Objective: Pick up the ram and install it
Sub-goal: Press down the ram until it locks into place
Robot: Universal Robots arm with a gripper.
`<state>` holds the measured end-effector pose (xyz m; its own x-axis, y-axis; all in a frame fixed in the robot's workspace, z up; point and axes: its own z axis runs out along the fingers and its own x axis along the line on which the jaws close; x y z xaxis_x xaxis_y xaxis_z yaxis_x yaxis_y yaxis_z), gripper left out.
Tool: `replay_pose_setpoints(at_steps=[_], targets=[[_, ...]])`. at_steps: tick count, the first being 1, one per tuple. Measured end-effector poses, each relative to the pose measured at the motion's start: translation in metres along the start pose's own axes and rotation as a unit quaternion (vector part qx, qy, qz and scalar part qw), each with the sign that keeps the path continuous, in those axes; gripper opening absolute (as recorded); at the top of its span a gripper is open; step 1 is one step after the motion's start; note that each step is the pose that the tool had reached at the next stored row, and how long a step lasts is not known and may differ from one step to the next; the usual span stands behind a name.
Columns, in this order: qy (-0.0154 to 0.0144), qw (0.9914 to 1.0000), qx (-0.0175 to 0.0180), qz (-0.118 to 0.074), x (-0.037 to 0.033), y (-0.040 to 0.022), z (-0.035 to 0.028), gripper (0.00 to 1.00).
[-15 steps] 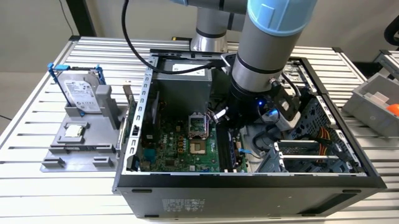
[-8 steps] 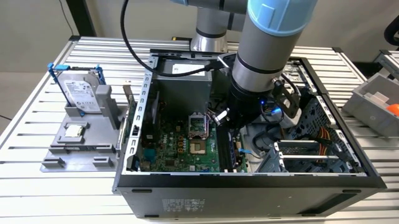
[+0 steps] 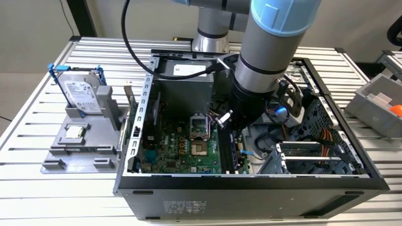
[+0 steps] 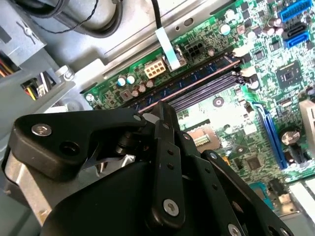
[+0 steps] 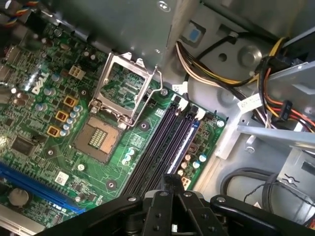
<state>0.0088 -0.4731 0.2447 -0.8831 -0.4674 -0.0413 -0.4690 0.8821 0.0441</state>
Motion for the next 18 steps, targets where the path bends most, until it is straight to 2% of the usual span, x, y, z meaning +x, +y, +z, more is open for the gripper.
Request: replay_pose_setpoints(at_steps=[3,9,18], targets=[[0.0007,0.99986,-0.0007,-0.016,-0.0001,-0.0001,0.0,0.0],[0.0016,0.99885,-0.0017,-0.048,-0.0002,-0.0001,0.0,0.0],[0.002,0.99585,-0.0027,-0.091,-0.0008,-0.0004,0.0,0.0]])
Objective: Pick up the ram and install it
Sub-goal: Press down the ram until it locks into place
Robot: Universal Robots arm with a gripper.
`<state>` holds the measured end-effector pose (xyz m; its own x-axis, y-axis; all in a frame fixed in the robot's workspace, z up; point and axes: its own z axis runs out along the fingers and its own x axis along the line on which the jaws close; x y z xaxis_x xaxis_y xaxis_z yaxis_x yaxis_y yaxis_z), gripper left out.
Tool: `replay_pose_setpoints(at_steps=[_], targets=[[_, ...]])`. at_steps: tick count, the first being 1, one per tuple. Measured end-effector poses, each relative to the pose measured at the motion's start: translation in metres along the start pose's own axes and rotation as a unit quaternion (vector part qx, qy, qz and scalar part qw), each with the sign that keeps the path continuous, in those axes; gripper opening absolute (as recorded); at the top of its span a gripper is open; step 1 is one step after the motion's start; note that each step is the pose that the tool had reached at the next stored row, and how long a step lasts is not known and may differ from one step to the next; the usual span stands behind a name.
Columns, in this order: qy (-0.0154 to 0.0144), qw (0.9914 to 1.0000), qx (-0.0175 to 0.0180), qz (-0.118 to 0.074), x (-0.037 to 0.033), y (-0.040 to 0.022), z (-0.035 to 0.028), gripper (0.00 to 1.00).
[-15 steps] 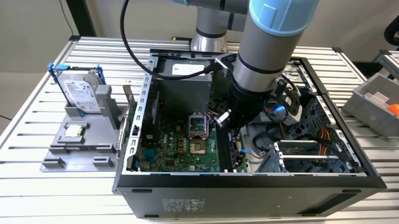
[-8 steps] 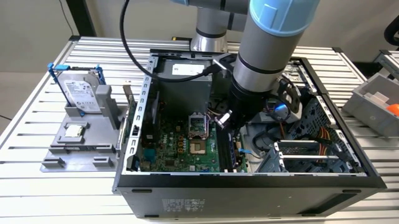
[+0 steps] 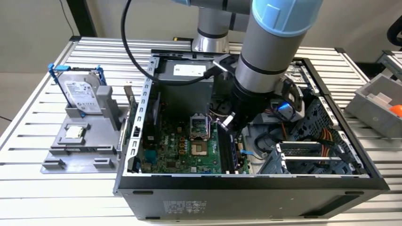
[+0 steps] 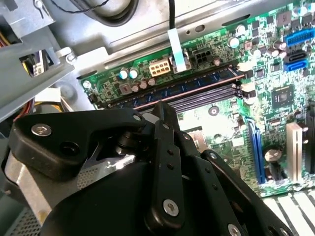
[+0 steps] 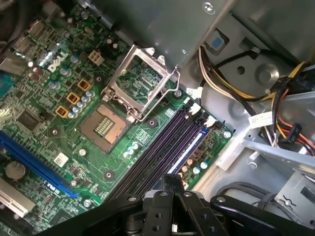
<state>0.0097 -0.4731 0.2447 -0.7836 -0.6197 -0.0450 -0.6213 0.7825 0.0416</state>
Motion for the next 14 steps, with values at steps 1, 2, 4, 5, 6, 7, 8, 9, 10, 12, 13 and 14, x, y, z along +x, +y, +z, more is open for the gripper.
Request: replay_pose_setpoints(at_steps=[1,2,4,5,6,7,8,9,10,12,13,14], targets=[[0.0001,0.99999,-0.0001,-0.004,-0.0001,-0.0001,0.0,0.0],[-0.0002,0.99998,0.0001,-0.007,-0.0001,-0.0001,0.0,0.0],[-0.0019,0.99988,0.0013,-0.016,-0.0001,-0.0002,0.0,0.0],[-0.002,0.99977,0.0013,-0.021,-0.0002,-0.0002,0.0001,0.0],[-0.0023,0.9996,0.0014,-0.028,-0.0002,-0.0002,0.0001,0.0],[-0.0031,0.99943,0.002,-0.034,-0.0001,-0.0001,0.0,0.0],[-0.0044,0.99919,0.0031,-0.04,-0.0001,-0.0001,0.0,0.0],[-0.0044,0.99891,0.0031,-0.046,-0.0001,-0.0001,0.0,0.0],[-0.0042,0.99848,0.0027,-0.055,-0.0001,-0.0001,0.0,0.0],[-0.0035,0.99732,0.0018,-0.073,-0.0002,-0.0001,-0.0001,0.0],[-0.0032,0.99662,0.0013,-0.082,-0.0002,-0.0001,-0.0001,0.0],[-0.003,0.99585,0.0008,-0.091,-0.0001,-0.0001,0.0,0.0]])
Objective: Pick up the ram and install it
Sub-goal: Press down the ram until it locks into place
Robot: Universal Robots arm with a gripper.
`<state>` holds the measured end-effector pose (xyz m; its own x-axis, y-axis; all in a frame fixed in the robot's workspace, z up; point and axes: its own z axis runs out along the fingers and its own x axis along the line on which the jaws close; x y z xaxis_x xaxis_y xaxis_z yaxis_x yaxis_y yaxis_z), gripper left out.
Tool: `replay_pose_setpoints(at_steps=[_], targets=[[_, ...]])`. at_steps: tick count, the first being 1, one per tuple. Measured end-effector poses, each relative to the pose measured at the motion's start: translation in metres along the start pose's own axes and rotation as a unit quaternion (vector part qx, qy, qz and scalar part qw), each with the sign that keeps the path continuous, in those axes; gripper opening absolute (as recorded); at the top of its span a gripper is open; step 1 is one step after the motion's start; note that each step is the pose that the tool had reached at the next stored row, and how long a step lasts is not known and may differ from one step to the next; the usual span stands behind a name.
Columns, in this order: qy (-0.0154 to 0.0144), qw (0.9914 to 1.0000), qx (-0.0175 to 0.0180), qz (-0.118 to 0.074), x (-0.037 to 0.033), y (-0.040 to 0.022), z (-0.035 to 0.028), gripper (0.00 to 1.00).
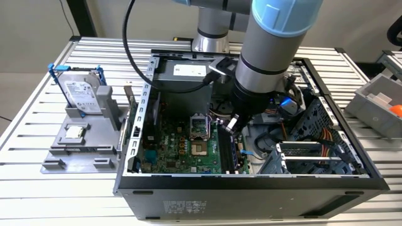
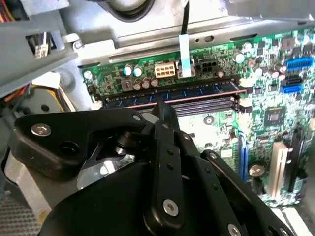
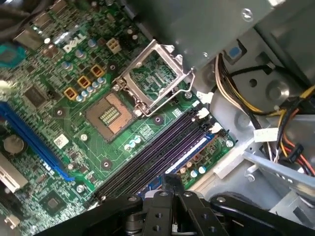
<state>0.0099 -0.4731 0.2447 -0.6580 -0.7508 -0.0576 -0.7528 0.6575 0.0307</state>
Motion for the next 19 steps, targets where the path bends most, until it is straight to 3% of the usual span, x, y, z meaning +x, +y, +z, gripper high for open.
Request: replay_pose_setpoints(at_steps=[1,2,3,6,9,14,19], targets=[[0.0008,0.99972,-0.0013,-0.024,0.0,0.0,-0.0001,0.0],[0.0018,0.99831,-0.0033,-0.058,0.0,0.0,0.0,0.0],[0.0024,0.99703,-0.0044,-0.077,0.0,0.0,0.0,0.0],[0.0033,0.99455,-0.0059,-0.104,0.0,0.0,0.0,0.0],[0.003,0.99137,-0.0058,-0.131,0.0,-0.0001,0.0,0.0],[0.003,0.98492,-0.0067,-0.173,-0.0001,-0.0001,0.0001,0.0],[0.003,0.97698,-0.0073,-0.213,-0.0001,-0.0002,0.0001,0.0]])
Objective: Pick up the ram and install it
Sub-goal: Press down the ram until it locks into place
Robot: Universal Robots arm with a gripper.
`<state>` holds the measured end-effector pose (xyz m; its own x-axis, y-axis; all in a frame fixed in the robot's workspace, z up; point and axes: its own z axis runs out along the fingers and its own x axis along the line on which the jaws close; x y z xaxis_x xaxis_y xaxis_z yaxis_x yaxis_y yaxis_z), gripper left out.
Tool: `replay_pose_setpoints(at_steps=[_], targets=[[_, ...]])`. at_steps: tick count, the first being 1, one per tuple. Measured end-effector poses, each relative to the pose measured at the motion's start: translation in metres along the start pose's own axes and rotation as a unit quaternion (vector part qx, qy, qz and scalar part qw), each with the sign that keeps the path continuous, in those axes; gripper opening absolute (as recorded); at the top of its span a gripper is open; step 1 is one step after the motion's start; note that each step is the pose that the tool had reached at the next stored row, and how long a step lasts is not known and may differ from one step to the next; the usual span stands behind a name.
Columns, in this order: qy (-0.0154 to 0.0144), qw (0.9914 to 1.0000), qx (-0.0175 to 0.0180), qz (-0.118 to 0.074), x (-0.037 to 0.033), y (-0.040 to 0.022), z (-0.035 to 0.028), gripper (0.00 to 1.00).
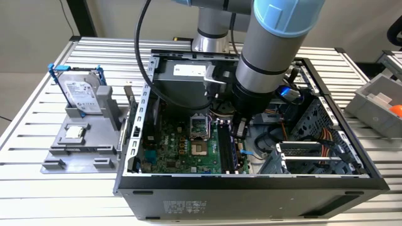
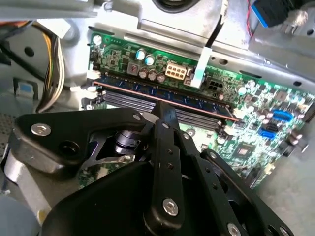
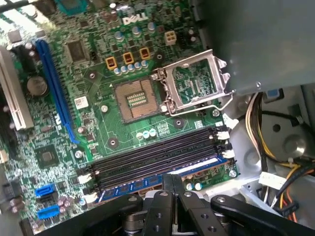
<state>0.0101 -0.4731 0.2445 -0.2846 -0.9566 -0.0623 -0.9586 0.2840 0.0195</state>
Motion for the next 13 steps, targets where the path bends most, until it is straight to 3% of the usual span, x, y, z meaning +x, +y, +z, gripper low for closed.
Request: replay_pose_setpoints(at_steps=[4,8,13], targets=[[0.0001,0.99956,-0.0003,-0.03,-0.0001,-0.0002,0.0,0.0],[0.0002,0.99854,-0.0007,-0.054,-0.0001,-0.0004,0.0,0.0],[0.0003,0.99844,-0.0008,-0.056,-0.0002,-0.0007,0.0001,0.0]])
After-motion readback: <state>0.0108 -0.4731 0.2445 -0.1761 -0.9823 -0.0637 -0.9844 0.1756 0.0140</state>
